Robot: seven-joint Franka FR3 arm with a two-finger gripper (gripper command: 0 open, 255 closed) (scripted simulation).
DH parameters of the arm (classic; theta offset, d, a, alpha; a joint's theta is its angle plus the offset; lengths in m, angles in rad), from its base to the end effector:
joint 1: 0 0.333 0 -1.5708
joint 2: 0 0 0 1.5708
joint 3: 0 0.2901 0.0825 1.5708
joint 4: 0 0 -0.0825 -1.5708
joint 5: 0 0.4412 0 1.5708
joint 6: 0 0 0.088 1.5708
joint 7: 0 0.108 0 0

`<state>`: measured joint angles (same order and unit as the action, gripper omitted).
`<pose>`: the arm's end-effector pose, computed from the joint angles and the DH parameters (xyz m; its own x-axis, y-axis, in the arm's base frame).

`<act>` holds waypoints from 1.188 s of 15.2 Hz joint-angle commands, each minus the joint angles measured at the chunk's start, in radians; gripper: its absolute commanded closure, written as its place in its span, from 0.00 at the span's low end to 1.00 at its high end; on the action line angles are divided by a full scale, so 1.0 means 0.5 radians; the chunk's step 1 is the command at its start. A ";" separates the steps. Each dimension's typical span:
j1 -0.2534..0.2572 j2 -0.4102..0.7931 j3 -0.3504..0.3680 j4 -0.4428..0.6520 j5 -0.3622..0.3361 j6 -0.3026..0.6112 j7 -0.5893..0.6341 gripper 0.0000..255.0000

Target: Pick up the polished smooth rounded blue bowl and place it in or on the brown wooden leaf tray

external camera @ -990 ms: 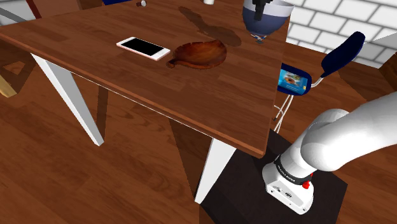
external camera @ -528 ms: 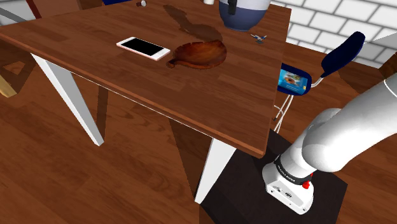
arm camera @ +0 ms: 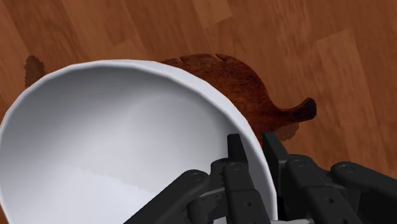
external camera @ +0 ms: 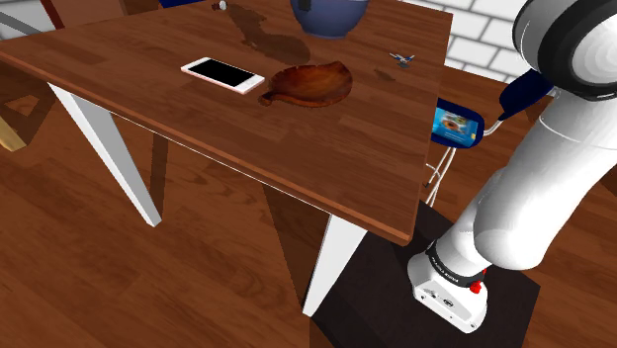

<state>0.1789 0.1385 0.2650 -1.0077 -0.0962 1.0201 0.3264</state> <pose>0.5196 0.2142 0.7502 0.9929 0.0672 -0.0978 0.0759 -0.9933 0.0872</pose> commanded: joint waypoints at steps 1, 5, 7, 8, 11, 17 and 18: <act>0.045 0.096 0.025 0.092 -0.018 -0.005 0.068 1.00; 0.008 -0.042 0.011 -0.224 0.029 0.180 0.055 1.00; -0.004 -0.095 0.005 -0.355 0.046 0.260 0.050 1.00; -0.009 -0.119 0.002 -0.416 0.053 0.298 0.047 1.00; -0.021 -0.182 -0.005 -0.585 0.071 0.407 0.040 1.00; -0.034 -0.278 -0.016 -0.875 0.097 0.605 0.031 1.00; -0.035 -0.288 -0.018 -0.909 0.100 0.629 0.030 1.00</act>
<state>0.1616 0.0002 0.2567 -1.4447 -0.0477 1.3213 0.3416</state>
